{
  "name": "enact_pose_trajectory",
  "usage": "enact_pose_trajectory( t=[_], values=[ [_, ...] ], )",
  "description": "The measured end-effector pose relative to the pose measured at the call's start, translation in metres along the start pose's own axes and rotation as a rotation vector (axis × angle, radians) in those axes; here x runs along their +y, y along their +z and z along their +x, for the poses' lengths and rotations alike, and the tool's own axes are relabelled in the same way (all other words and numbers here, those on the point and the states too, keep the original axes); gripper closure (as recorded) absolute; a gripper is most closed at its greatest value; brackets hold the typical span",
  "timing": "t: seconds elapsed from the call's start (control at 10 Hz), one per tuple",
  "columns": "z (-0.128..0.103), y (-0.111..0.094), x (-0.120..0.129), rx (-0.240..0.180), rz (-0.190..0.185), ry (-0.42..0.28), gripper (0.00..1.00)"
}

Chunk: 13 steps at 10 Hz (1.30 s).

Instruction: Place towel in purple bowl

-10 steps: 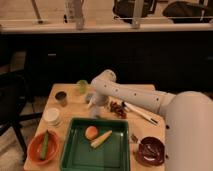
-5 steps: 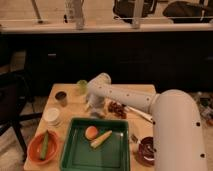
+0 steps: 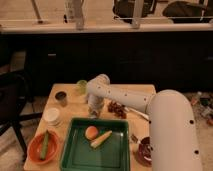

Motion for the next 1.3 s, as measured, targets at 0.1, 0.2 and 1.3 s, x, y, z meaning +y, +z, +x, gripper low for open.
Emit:
enact_pose_trajectory(
  t=[0.1, 0.2, 1.3],
  values=[
    [-0.001, 0.0, -0.001, -0.003, -0.001, -0.001, 0.8],
    [-0.001, -0.006, -0.001, 0.001, -0.002, -0.003, 0.92],
    [-0.019, -0.134, 0.043, 0.207, -0.047, 0.031, 1.0]
  ],
)
